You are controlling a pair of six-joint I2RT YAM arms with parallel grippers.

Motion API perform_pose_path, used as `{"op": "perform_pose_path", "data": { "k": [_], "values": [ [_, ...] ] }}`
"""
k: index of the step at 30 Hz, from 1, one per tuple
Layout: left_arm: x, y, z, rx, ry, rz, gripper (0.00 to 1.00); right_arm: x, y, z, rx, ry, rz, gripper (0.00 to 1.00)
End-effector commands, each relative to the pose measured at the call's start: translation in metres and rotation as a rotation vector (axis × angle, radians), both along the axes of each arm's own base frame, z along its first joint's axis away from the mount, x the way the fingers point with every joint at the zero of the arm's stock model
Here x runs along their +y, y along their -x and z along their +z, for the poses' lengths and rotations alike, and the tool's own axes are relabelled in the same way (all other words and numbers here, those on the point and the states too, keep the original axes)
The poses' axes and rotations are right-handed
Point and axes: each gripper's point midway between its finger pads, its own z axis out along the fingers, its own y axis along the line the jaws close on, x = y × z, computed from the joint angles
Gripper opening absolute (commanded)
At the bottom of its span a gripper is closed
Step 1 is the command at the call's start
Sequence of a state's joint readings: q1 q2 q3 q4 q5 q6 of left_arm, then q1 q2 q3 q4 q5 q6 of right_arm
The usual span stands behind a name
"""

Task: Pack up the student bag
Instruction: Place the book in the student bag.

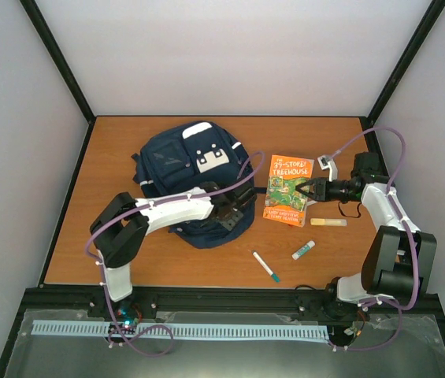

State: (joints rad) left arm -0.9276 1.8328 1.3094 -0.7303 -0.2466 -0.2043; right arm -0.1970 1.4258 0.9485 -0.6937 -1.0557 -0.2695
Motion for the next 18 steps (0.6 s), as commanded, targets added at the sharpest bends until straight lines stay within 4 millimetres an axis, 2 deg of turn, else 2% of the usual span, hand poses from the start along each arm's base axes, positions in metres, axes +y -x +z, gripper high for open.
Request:
{"op": "perform_pose_path", "data": {
  "k": [1,5,10,13,18],
  "values": [
    [-0.001,-0.032,0.021,-0.156,-0.034,0.045,0.12,0.003,0.001,0.013,-0.047,-0.053,0.019,0.03],
    [0.002,-0.035,0.045,-0.208,-0.015,0.049,0.01,0.005,0.003,0.016,-0.017,-0.087,0.004,0.03],
    [0.008,-0.038,0.084,-0.28,0.005,0.056,0.01,0.005,0.003,0.015,0.062,-0.121,-0.028,0.03],
    [0.014,-0.04,0.109,-0.325,0.007,0.06,0.01,0.003,0.004,0.013,0.167,-0.134,-0.077,0.03],
    [0.02,-0.043,0.14,-0.379,0.01,0.063,0.01,0.015,0.014,0.026,0.378,-0.296,-0.07,0.03]
  ]
}}
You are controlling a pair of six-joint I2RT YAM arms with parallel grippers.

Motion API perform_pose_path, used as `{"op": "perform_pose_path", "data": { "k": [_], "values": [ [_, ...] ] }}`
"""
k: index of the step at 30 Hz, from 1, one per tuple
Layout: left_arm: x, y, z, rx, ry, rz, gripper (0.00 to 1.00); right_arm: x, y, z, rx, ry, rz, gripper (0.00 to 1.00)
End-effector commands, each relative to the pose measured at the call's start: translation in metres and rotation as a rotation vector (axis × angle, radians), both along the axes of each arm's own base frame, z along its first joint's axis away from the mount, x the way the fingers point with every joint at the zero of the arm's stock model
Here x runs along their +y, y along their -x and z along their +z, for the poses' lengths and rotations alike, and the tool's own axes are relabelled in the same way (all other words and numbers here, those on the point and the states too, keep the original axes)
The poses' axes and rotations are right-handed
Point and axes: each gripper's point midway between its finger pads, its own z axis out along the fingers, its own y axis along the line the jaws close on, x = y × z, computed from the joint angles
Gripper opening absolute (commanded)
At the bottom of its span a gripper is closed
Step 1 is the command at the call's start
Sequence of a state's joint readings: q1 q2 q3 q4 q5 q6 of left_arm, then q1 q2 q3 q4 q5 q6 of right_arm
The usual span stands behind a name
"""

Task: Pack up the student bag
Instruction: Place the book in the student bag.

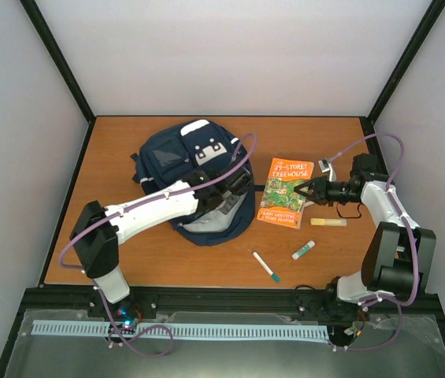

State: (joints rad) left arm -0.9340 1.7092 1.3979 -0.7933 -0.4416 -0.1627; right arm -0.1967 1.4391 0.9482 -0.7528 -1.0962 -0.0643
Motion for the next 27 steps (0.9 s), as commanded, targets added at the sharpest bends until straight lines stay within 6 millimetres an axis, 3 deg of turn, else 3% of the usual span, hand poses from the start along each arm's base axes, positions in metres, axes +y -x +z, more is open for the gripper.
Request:
{"op": "perform_pose_path", "data": {
  "k": [1,6,12,15,23,27],
  "values": [
    [0.008,-0.017,0.063,-0.155,0.014,0.025,0.01,0.01,0.007,0.028,0.173,-0.198,-0.013,0.03],
    [0.012,-0.024,0.093,-0.212,-0.032,0.014,0.01,0.03,0.025,0.02,0.322,-0.241,0.015,0.03],
    [0.016,-0.028,0.127,-0.274,-0.028,0.009,0.01,0.097,0.064,0.021,0.389,-0.287,0.248,0.03],
    [0.019,-0.028,0.141,-0.303,-0.014,0.014,0.01,0.118,0.077,0.021,0.385,-0.269,0.332,0.03],
    [0.039,-0.024,0.171,-0.383,-0.011,0.046,0.01,0.137,0.062,0.005,0.377,-0.21,0.423,0.03],
    [0.041,-0.021,0.179,-0.399,0.014,0.043,0.01,0.146,0.036,0.007,0.273,-0.153,0.459,0.03]
  ]
}}
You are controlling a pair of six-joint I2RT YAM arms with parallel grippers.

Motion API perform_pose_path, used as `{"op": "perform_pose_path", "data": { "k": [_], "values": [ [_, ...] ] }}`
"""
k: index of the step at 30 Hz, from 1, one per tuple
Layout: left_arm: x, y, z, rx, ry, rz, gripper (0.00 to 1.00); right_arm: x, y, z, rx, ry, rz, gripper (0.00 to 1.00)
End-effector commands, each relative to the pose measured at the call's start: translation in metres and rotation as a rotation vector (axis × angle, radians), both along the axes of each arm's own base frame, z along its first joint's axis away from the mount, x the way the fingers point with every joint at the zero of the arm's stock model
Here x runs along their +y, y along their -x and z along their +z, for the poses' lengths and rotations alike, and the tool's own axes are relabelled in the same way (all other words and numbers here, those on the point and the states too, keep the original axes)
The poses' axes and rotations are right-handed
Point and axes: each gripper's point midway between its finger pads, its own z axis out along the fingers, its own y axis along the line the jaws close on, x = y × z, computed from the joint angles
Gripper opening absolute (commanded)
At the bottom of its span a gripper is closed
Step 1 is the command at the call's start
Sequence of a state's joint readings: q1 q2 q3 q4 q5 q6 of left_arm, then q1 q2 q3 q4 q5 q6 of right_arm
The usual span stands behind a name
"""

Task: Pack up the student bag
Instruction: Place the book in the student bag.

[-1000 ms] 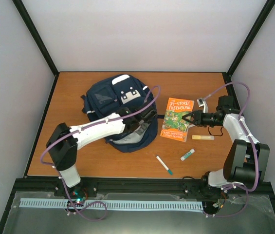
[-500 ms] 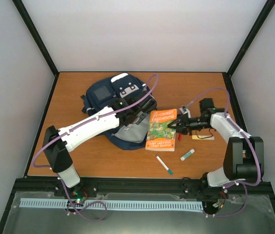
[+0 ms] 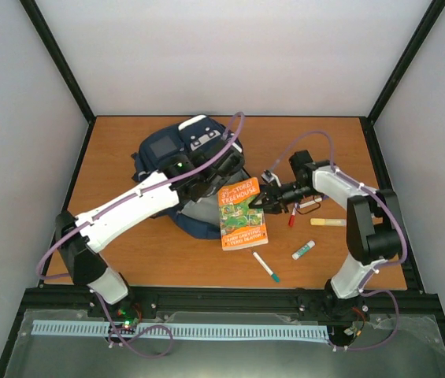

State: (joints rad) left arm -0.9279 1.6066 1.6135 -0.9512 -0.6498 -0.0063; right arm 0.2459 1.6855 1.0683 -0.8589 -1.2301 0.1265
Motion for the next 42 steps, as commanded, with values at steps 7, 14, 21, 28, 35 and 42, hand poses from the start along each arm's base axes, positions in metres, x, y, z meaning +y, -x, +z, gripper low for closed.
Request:
{"op": "perform_pose_path", "data": {
  "k": [7,14,21,28,35,42],
  "values": [
    [0.01,-0.001,0.072,-0.179,0.126,-0.001,0.01,0.05,-0.031,0.018,-0.06,-0.141,0.136,0.03],
    [0.006,-0.001,0.065,-0.18,0.15,-0.014,0.01,0.074,-0.025,-0.002,-0.038,-0.134,0.188,0.03],
    [0.004,0.0,0.06,-0.171,0.167,-0.016,0.01,0.084,-0.047,-0.01,-0.11,-0.148,0.188,0.03],
    [0.009,0.004,0.061,-0.178,0.179,-0.016,0.01,0.096,-0.082,-0.022,-0.18,-0.108,0.127,0.03],
    [0.019,0.007,0.053,-0.182,0.137,-0.007,0.01,0.105,-0.114,-0.041,-0.235,-0.046,0.108,0.1],
    [0.03,0.009,0.048,-0.186,0.152,0.022,0.01,0.1,-0.119,-0.045,-0.298,0.041,0.098,0.4]
  ]
}}
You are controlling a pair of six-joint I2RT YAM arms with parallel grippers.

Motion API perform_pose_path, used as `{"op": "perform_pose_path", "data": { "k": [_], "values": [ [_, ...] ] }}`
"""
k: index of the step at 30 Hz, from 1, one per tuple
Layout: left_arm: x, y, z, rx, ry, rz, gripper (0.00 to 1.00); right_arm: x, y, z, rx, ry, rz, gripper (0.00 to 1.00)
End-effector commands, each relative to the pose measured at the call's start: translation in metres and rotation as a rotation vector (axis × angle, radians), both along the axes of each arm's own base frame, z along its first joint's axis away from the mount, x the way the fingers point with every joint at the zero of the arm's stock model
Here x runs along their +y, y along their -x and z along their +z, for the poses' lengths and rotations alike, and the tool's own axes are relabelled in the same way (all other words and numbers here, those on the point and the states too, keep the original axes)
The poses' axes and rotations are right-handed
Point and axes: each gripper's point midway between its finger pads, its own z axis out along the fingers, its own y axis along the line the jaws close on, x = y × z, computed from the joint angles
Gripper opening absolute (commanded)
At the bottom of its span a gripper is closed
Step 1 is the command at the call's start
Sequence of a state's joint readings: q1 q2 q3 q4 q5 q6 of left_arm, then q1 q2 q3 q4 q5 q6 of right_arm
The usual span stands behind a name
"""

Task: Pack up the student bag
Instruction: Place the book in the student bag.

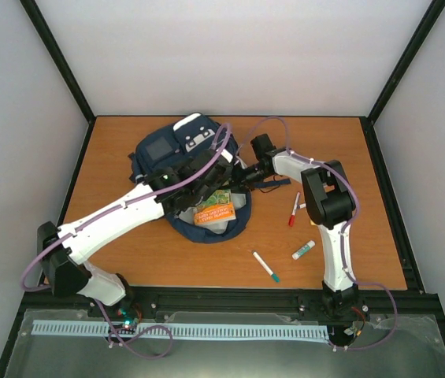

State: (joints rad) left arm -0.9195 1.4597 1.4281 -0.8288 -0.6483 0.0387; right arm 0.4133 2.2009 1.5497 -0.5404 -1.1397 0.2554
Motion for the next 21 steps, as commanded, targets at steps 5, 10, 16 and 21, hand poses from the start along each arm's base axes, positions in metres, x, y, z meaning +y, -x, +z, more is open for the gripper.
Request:
{"op": "perform_pose_path", "data": {
  "k": [5,10,16,21],
  "values": [
    [0.019,0.001,0.049,-0.148,0.144,0.06,0.01,-0.013,0.002,0.03,-0.212,0.078,-0.008,0.59],
    [0.026,0.002,0.039,-0.138,0.16,0.085,0.01,-0.028,0.018,0.036,-0.305,0.137,0.0,0.61],
    [0.03,0.003,0.034,-0.13,0.181,0.106,0.01,-0.047,0.048,0.034,-0.393,0.169,0.045,0.58],
    [0.034,0.005,0.034,-0.129,0.201,0.122,0.01,-0.06,0.067,0.034,-0.572,0.22,0.106,0.49]
  ]
}}
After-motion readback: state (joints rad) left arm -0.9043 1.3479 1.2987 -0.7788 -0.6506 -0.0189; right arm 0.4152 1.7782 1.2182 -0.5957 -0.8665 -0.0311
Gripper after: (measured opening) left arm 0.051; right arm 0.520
